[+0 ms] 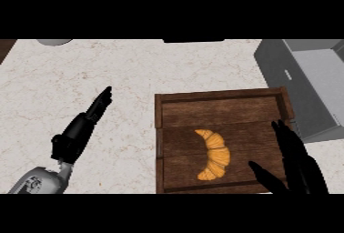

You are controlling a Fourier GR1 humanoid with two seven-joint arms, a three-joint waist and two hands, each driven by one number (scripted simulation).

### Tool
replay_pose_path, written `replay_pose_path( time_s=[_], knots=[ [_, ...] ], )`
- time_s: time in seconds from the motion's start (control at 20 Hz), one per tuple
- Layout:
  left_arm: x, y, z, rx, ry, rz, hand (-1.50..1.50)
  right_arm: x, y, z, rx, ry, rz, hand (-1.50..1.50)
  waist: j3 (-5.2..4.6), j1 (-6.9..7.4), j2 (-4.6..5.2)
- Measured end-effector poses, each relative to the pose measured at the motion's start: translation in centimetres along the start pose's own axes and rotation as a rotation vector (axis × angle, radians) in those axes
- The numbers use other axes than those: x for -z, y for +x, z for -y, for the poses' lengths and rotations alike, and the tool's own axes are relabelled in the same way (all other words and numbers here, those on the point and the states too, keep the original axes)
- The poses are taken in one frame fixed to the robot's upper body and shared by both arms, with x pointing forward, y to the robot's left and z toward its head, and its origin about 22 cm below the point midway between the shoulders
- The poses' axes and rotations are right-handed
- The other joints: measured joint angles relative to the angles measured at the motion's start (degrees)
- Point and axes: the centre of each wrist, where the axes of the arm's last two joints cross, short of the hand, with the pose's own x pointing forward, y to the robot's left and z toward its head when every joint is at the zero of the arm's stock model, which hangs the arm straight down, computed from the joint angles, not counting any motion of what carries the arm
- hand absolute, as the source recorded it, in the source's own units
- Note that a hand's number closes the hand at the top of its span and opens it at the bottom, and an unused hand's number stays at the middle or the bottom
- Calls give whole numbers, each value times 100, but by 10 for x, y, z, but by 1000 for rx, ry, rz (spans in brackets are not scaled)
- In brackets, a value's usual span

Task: Pick the croissant from the tray and place it in the cardboard box

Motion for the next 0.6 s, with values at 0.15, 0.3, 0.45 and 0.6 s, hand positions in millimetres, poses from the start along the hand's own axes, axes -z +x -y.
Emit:
replay_pose_path(
  time_s=[0.15, 0.3, 0.45, 0.6],
  knots=[
    [3, 3, 2, 1, -12, 6, 0, -11, 29, 6, -10, 70, -45, -150, 22, 68, 27],
    [4, 5, 5, 0, -21, 7, 0, -22, 60, 15, -22, 115, -75, -150, 42, 158, 45],
    [8, 10, 9, -8, -31, 21, 0, -28, 90, 24, -24, 117, -75, -150, 64, 236, 68],
    [13, 14, 15, -15, -42, 25, 0, -32, 115, 26, -13, 104, -63, -150, 83, 288, 95]
  ],
)
